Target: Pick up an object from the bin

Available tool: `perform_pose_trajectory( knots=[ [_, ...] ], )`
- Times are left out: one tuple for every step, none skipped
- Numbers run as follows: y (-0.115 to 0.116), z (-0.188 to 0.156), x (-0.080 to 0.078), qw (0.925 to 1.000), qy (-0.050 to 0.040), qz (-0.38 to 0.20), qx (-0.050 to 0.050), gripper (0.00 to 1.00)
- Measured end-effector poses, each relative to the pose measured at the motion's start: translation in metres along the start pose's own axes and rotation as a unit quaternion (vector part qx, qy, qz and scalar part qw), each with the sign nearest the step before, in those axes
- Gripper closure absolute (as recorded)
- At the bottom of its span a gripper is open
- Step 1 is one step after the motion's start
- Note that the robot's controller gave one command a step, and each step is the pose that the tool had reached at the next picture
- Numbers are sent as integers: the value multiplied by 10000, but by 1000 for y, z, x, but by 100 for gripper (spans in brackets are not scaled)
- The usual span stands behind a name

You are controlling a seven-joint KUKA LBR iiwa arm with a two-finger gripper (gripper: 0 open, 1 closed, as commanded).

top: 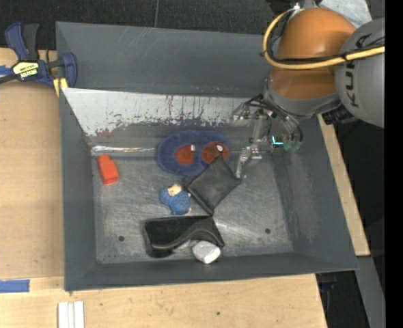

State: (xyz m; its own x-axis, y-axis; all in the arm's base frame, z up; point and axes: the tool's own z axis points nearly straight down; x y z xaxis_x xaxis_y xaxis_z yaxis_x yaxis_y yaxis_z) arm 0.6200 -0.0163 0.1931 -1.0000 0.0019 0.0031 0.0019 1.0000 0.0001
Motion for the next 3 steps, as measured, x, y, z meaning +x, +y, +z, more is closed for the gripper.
perform_pose_trajectory(
  knots=[
    [34, 112, -4, 9996, -44, -264, 6, 0],
    [33, 106, -9, 9996, -139, -259, 7, 100],
    [25, -58, 15, 9996, -78, -268, 4, 100]
  ],
)
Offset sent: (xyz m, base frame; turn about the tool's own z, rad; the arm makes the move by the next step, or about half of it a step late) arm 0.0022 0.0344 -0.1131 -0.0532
